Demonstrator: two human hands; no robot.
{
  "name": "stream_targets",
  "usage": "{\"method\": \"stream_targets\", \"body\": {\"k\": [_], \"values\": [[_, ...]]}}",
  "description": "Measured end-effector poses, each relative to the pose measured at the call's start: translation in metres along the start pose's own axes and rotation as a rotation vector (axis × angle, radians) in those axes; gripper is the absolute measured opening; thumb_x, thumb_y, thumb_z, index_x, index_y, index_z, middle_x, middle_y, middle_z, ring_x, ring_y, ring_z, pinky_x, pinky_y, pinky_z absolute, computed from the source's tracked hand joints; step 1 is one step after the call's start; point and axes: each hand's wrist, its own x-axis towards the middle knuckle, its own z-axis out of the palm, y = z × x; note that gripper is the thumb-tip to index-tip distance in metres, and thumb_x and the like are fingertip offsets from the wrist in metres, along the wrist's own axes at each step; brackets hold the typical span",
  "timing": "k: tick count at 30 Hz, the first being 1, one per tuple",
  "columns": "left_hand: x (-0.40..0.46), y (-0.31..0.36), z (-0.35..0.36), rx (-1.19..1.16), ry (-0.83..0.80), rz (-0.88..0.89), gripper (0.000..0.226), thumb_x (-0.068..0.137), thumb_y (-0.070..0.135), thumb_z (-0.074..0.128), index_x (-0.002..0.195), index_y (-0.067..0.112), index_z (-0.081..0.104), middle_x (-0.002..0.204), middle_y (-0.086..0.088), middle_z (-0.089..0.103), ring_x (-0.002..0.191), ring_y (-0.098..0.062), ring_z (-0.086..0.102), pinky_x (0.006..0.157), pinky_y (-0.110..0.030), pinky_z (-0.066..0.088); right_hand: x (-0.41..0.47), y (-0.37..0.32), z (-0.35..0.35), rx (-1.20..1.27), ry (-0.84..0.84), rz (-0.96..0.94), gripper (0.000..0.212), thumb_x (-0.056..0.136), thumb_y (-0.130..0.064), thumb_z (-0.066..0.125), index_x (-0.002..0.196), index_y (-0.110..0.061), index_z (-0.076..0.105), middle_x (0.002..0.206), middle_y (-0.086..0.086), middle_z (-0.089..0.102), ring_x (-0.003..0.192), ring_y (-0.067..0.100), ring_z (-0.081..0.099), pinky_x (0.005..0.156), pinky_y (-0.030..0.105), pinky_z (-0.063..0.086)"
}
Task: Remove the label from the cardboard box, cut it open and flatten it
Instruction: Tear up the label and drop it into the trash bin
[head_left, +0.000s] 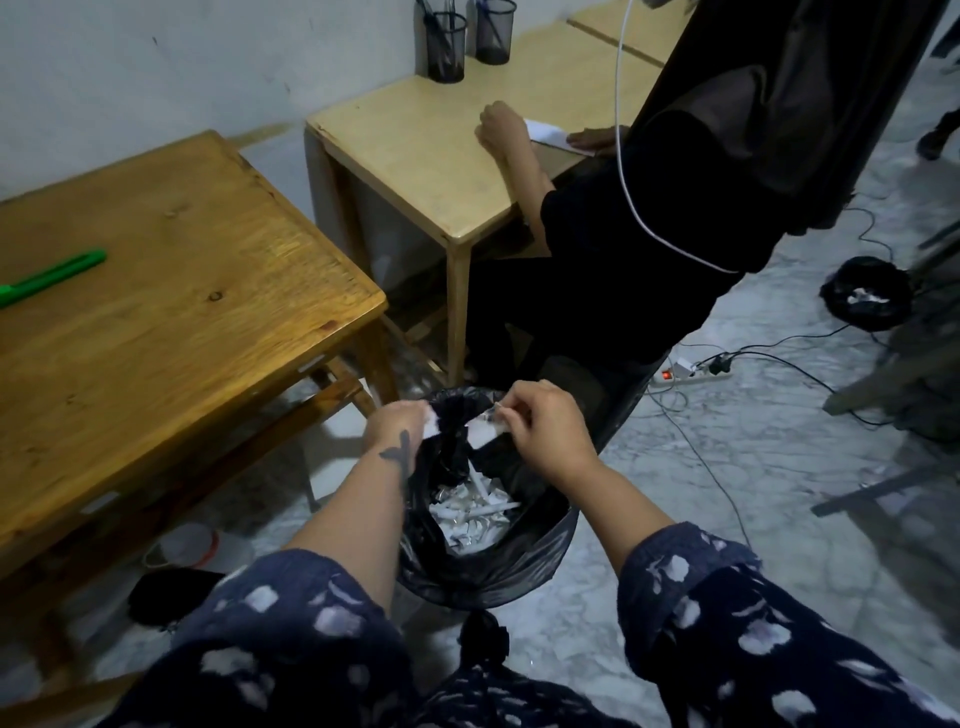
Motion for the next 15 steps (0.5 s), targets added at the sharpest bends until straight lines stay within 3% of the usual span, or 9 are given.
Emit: {"method": "stream_targets", "body": {"k": [1, 3, 5, 7, 10, 13, 15], "values": [[0.006, -0.006, -0.003, 0.043, 0.007, 0.018, 0.038, 0.1, 0.029, 0.037, 0.128, 0.013, 0.056, 0.139, -0.009, 0.051, 0.126, -0.03, 0.047, 0.102, -0.032, 0.033, -0.001, 0.007, -0.004, -0.007, -0.003, 0.021, 0.012, 0.088, -0.019, 0.061, 0.077, -0.014, 0.065, 0.076, -0.002, 0.064, 0.08, 0.018, 0.054, 0.072, 0.03, 0.041], [0.006, -0.018, -0.002, 0.138, 0.029, 0.184, 0.026, 0.092, 0.033, 0.046, 0.093, 0.033, 0.071, 0.117, -0.001, 0.065, 0.111, -0.03, 0.055, 0.102, -0.039, 0.033, -0.002, 0.019, -0.01, -0.01, -0.069, 0.063, 0.013, 0.09, -0.021, 0.061, 0.081, -0.016, 0.069, 0.083, -0.001, 0.067, 0.081, 0.018, 0.057, 0.082, 0.031, 0.044], [-0.006, -0.026, 0.009, 0.263, 0.008, 0.295, 0.03, 0.093, 0.038, 0.041, 0.083, 0.037, 0.069, 0.102, 0.013, 0.062, 0.1, -0.02, 0.049, 0.09, -0.036, 0.022, -0.002, 0.024, -0.008, 0.041, -0.1, 0.131, 0.014, 0.09, -0.021, 0.061, 0.086, -0.015, 0.073, 0.089, -0.001, 0.064, 0.08, 0.015, 0.057, 0.079, 0.028, 0.044], [-0.019, -0.026, 0.023, 0.414, 0.019, 0.384, 0.033, 0.098, 0.038, 0.037, 0.086, 0.04, 0.068, 0.103, 0.015, 0.059, 0.102, -0.016, 0.047, 0.083, -0.038, 0.021, -0.002, 0.023, 0.001, 0.052, -0.076, 0.182, 0.013, 0.089, -0.021, 0.063, 0.09, -0.014, 0.074, 0.091, -0.002, 0.054, 0.075, 0.011, 0.051, 0.07, 0.024, 0.04], [-0.031, -0.022, 0.032, 0.551, -0.026, 0.517, 0.032, 0.1, 0.036, 0.035, 0.1, 0.046, 0.066, 0.123, 0.014, 0.057, 0.122, -0.015, 0.042, 0.091, -0.04, 0.025, -0.003, 0.022, 0.015, -0.007, -0.062, 0.212, 0.019, 0.089, -0.018, 0.062, 0.105, -0.019, 0.072, 0.092, -0.002, 0.059, 0.079, 0.013, 0.055, 0.069, 0.024, 0.04], [-0.029, -0.023, 0.036, 0.643, -0.117, 0.58, 0.033, 0.1, 0.034, 0.034, 0.115, 0.048, 0.06, 0.132, 0.018, 0.051, 0.126, -0.01, 0.037, 0.094, -0.037, 0.025, -0.002, 0.025, 0.019, -0.129, -0.084, 0.233, 0.035, 0.087, -0.019, 0.06, 0.119, -0.031, 0.064, 0.095, -0.008, 0.071, 0.099, 0.017, 0.061, 0.085, 0.032, 0.045], [-0.029, -0.022, 0.035, 0.676, -0.159, 0.588, 0.032, 0.099, 0.033, 0.039, 0.121, 0.048, 0.057, 0.142, 0.019, 0.043, 0.133, -0.009, 0.03, 0.101, -0.036, 0.02, 0.0, 0.026, 0.02, -0.147, -0.119, 0.305, 0.041, 0.088, -0.023, 0.058, 0.128, -0.034, 0.056, 0.103, -0.012, 0.072, 0.112, 0.012, 0.056, 0.101, 0.037, 0.036]]}}
